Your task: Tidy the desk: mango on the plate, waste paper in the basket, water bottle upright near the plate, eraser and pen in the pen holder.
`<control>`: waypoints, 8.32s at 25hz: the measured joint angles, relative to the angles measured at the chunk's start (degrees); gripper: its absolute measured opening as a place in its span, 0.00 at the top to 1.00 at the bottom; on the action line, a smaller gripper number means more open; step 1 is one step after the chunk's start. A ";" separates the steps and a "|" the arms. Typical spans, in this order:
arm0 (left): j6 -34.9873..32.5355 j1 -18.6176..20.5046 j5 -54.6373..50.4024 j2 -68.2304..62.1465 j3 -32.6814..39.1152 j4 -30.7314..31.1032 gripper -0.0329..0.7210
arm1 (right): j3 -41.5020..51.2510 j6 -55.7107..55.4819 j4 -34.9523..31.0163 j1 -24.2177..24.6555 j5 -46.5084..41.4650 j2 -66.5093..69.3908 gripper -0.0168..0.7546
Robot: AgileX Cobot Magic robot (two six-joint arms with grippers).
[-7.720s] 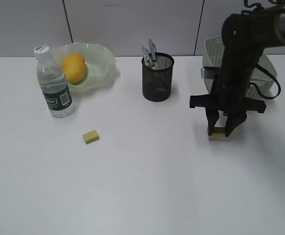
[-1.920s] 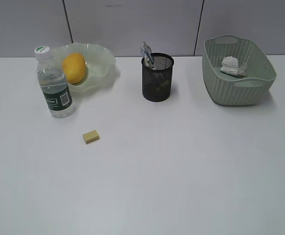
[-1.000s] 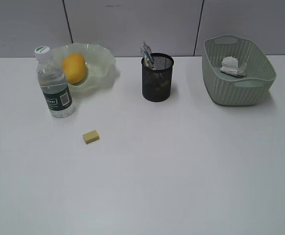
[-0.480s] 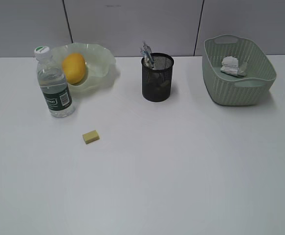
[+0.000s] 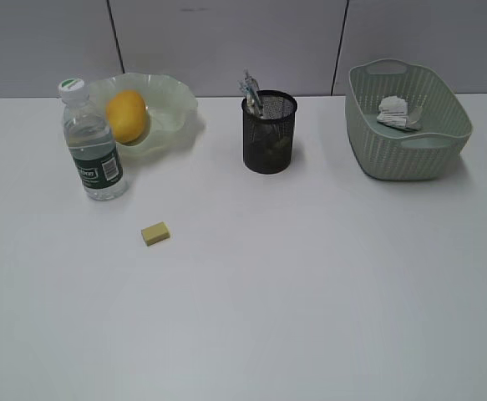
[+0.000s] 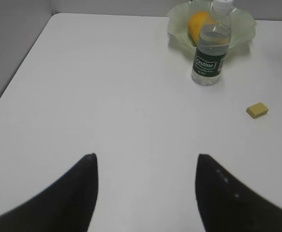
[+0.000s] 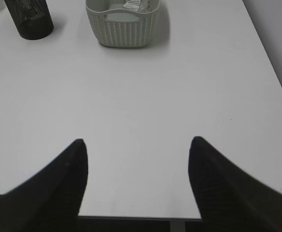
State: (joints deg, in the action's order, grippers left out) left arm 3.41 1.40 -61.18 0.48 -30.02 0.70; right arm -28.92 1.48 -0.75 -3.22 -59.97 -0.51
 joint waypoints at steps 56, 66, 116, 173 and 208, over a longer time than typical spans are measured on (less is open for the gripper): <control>-39.04 -28.26 2.94 -113.37 -52.87 -6.59 0.40 | 0.00 -0.42 0.00 0.00 0.26 0.00 0.32; -39.84 -28.55 1.45 -125.19 -62.81 -7.65 0.40 | 0.00 -0.42 0.00 0.00 0.26 0.00 0.32; -38.11 -32.46 30.38 -112.37 -68.08 -26.51 0.69 | 0.00 -0.42 0.00 0.00 0.31 0.00 0.33; -37.93 -35.78 52.76 -131.87 -74.00 -34.59 0.54 | 0.00 -0.47 0.00 0.00 0.31 0.00 0.33; -5.86 -33.57 13.32 -106.81 -74.11 -14.04 0.34 | 0.00 -0.47 0.00 0.00 0.31 0.00 0.33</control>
State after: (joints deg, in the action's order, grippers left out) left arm -2.45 -32.17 -47.86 -106.34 -104.14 -13.34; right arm -28.92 1.01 -0.75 -3.22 -59.65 -0.51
